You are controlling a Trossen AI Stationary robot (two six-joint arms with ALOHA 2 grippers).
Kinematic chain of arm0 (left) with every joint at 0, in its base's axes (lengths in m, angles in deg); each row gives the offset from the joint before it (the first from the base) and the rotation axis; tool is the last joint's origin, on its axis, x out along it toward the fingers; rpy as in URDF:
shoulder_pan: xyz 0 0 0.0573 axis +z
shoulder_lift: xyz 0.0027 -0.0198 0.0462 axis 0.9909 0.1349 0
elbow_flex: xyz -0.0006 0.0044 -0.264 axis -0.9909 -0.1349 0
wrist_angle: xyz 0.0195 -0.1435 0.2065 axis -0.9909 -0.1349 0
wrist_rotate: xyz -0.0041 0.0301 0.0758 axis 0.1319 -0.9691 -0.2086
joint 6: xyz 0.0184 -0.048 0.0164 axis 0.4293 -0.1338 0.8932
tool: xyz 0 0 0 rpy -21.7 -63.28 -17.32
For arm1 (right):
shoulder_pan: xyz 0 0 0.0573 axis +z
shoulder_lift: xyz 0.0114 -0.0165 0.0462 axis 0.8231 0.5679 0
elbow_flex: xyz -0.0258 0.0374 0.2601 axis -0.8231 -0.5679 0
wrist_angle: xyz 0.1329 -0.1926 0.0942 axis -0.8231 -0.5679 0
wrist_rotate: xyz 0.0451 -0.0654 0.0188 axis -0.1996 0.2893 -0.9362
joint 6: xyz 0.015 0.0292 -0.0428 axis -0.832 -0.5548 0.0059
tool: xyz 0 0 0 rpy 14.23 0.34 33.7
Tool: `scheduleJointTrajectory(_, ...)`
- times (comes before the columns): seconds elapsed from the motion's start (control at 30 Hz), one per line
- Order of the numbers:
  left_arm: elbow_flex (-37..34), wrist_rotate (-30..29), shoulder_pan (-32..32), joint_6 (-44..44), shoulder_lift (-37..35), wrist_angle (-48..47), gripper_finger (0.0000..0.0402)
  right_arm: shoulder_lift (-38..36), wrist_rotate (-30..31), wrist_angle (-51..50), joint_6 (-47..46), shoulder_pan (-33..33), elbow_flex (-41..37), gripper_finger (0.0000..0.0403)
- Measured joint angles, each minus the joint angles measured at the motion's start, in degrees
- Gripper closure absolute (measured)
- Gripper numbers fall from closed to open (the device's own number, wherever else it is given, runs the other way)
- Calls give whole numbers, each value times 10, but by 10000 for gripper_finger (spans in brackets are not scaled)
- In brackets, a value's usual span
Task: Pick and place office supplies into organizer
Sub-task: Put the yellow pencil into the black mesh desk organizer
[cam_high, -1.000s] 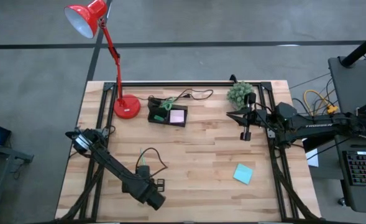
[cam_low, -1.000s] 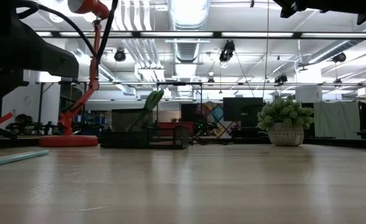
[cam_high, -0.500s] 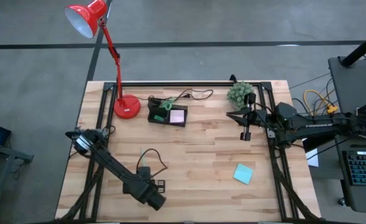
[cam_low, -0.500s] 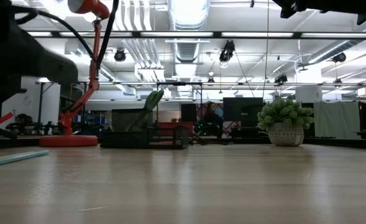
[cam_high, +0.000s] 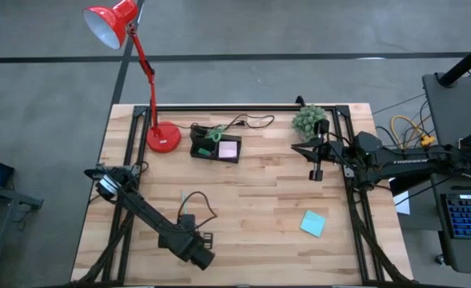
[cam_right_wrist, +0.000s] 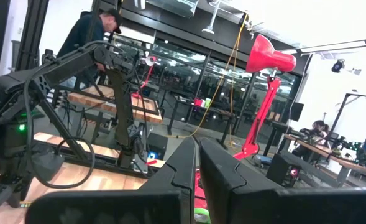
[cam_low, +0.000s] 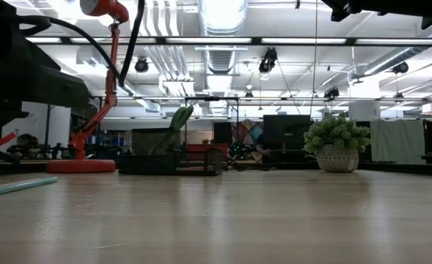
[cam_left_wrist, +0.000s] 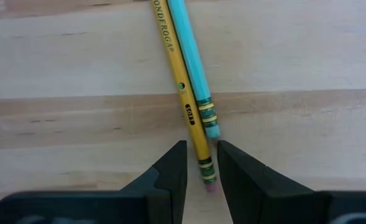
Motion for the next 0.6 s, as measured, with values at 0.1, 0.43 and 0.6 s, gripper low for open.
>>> scheduleJointTrajectory(0.1, 0, 10, 0, 12, 0, 0, 325, 0, 0, 0, 0, 0, 0, 390)
scheduleJointTrajectory(0.43, -4, 27, -2, 29, 0, 2, 325, 0, 0, 0, 0, 0, 0, 390)
scheduleJointTrajectory(0.6, -19, 29, -2, 27, -1, 18, 342, 0, 0, 1, 0, 0, 0, 390)
